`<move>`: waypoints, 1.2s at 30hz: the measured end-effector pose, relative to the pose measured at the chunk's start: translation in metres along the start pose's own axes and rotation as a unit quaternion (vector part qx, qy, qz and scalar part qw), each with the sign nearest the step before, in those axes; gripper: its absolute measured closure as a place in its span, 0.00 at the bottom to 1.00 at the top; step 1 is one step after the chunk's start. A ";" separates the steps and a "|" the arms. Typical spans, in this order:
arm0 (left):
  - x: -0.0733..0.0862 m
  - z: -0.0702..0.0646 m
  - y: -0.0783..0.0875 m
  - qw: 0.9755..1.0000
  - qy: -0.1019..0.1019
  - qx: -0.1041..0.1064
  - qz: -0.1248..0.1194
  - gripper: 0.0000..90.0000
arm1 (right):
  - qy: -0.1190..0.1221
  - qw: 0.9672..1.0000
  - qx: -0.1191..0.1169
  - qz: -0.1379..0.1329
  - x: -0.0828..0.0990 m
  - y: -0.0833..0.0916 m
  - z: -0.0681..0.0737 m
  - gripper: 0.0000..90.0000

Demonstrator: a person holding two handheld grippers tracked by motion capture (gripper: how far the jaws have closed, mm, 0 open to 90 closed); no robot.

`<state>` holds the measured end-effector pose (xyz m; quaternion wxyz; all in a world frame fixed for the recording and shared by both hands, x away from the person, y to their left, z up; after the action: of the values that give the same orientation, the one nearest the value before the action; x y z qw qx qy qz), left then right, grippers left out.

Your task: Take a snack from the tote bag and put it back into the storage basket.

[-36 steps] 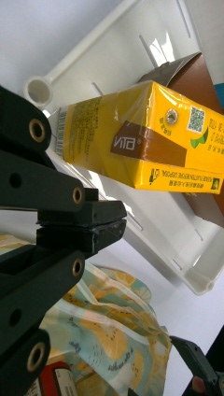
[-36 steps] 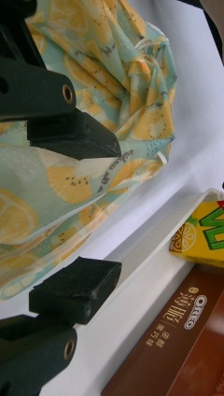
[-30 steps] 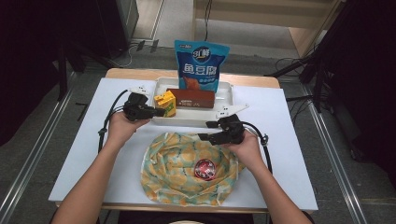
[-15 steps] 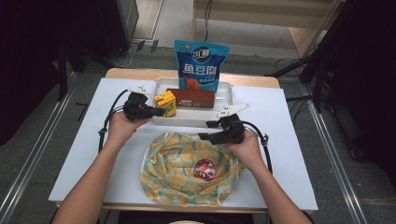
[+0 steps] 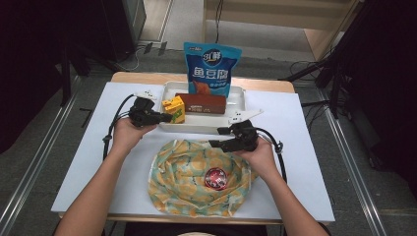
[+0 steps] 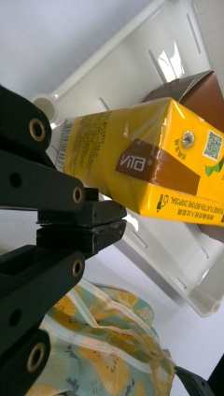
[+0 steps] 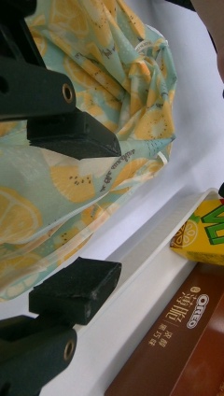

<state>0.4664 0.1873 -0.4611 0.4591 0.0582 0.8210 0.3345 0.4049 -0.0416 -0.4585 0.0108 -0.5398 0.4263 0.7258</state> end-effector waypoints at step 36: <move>0.007 0.017 0.014 0.999 0.027 -0.011 -0.015 0.95 | 0.005 1.000 -0.002 0.001 0.000 0.000 0.001 0.43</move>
<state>0.4729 0.2088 -0.4634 0.4425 0.0319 0.8300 0.3380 0.4042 -0.0411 -0.4588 0.0069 -0.5429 0.4251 0.7242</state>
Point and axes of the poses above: each handheld gripper's, and its own axes: y roughly backward along the jaws, x roughly out of its underside, z roughly to its left, the point moved 8 cm from there along -y, roughly forward along the jaws, and after that the axes turned 12 degrees about x, right-handed, at the moved point
